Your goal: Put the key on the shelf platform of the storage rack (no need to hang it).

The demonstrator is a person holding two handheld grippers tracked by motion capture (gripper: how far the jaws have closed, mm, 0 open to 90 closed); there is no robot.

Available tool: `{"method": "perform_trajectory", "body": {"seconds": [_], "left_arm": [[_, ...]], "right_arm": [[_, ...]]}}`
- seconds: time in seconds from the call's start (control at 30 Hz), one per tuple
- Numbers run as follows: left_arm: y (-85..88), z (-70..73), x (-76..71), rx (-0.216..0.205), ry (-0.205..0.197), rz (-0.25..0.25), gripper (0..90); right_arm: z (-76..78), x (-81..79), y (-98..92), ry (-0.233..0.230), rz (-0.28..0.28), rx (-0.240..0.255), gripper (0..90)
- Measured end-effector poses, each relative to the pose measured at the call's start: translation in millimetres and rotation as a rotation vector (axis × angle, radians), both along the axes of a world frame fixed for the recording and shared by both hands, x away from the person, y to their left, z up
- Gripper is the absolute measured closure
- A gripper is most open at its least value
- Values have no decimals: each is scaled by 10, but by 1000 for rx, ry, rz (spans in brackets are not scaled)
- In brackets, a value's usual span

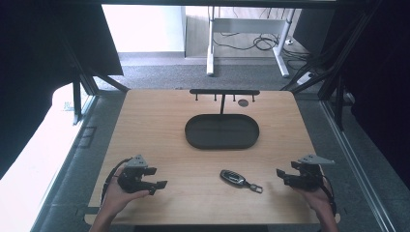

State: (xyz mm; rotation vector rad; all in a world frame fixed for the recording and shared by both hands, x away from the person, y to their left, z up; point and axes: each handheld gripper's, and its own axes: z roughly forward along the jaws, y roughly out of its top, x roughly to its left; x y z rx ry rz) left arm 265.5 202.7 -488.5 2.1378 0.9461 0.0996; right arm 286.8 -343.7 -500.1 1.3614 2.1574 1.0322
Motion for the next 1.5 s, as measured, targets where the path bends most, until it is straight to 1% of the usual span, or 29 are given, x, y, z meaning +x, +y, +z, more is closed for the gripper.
{"method": "perform_trajectory", "body": {"seconds": [0.03,0.17,0.2,0.23,0.3,0.33,0.37,0.4,0.47,0.57,0.6,0.67,0.7,0.77,0.8,0.83,0.97,1.1,1.13,1.17,1.23,1.27,1.3,1.33,1.5], "left_arm": [[8,3,1,-2,1,5,300],[16,4,2,-1,2,4,300],[16,4,2,-1,2,4,300],[18,6,1,-2,2,4,300],[24,12,2,-5,0,4,300],[28,16,3,-11,3,3,300],[32,20,4,-16,7,2,300],[30,23,0,-15,8,-2,300],[28,24,-2,-15,7,-7,300],[28,25,-4,-19,8,-6,300],[28,24,-5,-22,8,-6,300],[18,12,-2,-21,13,-7,300],[18,12,-2,-21,13,-7,300],[-2,23,-11,-22,14,-19,300],[-9,33,-18,-26,11,-23,300],[-9,50,-24,-26,4,-33,300],[5,58,-36,-34,3,-26,300],[64,54,-30,-38,2,-15,300],[64,54,-30,-38,2,-15,300],[76,56,-28,-39,-1,-14,300],[91,63,-26,-43,-2,-12,300],[91,65,-27,-45,-3,-11,299],[93,67,-27,-47,-2,-11,299],[90,69,-32,-49,2,-8,300],[93,68,-34,-47,1,-8,300]], "right_arm": [[52,8,44,-12,3,-5,294],[143,48,105,3,44,-19,309],[143,48,105,3,44,-19,309],[203,65,136,8,63,-30,314],[267,81,172,14,83,-42,319],[267,81,172,14,83,-42,319],[296,92,193,20,96,-48,320],[359,118,252,44,126,-67,323],[407,141,295,59,151,-90,324],[464,166,350,77,176,-102,330],[521,191,430,94,202,-115,331],[553,214,502,107,228,-125,332],[553,214,502,107,228,-125,332],[580,239,611,123,259,-150,332],[596,257,716,136,286,-169,331],[598,265,754,139,297,-177,328],[575,310,941,168,347,-207,318],[505,342,1104,197,388,-234,305],[505,342,1104,197,388,-234,305],[464,347,1183,213,404,-239,302],[450,349,1206,217,413,-242,299],[407,346,1281,228,427,-266,294],[407,346,1281,228,427,-266,294],[377,341,1332,236,438,-281,291],[322,331,1420,255,459,-290,291]]}}
